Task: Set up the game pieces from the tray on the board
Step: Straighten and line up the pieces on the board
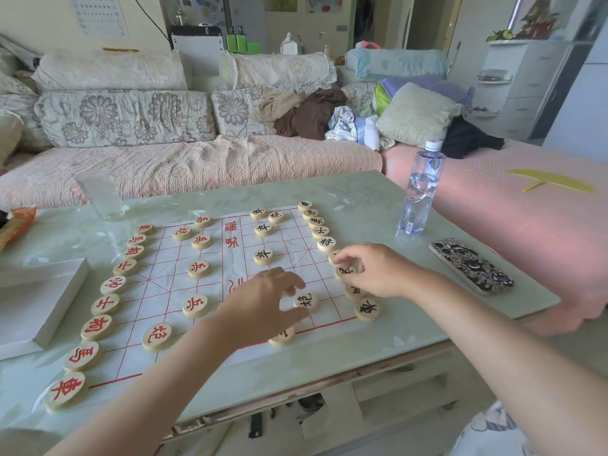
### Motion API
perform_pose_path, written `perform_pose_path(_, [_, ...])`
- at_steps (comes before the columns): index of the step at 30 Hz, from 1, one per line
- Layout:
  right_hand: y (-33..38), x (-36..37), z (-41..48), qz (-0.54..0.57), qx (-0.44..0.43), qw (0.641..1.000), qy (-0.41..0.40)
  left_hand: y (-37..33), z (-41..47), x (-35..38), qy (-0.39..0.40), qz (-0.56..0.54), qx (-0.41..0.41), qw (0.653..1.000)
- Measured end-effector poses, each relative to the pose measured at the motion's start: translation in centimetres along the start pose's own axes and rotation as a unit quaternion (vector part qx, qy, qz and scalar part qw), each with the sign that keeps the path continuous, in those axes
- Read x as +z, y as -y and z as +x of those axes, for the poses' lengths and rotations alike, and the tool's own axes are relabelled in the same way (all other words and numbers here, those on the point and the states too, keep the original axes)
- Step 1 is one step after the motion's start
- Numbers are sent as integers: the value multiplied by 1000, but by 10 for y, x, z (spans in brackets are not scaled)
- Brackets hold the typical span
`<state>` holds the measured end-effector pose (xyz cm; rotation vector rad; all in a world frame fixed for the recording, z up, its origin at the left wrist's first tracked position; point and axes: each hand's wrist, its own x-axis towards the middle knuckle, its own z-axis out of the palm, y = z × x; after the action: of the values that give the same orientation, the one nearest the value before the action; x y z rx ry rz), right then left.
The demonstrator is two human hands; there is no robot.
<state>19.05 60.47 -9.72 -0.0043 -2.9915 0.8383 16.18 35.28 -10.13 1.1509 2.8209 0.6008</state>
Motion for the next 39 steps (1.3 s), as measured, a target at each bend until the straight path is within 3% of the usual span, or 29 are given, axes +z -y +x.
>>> perform_pose_path(9, [-35,-15,-51,2,49,998,45,-66,32,57,-26,-14,20,999])
perform_pose_path(21, [-45,0,-50,-11,29,997,75,-78,50,81,-48,-3,0,999])
perform_pose_path(28, [-53,-7,-34,8,49,999,-6,-63,63,68,-58,-11,-50,997])
perform_pose_path(39, [-54,3,-17,22,24,999,6,-55,76,74,-20,11,-56,998])
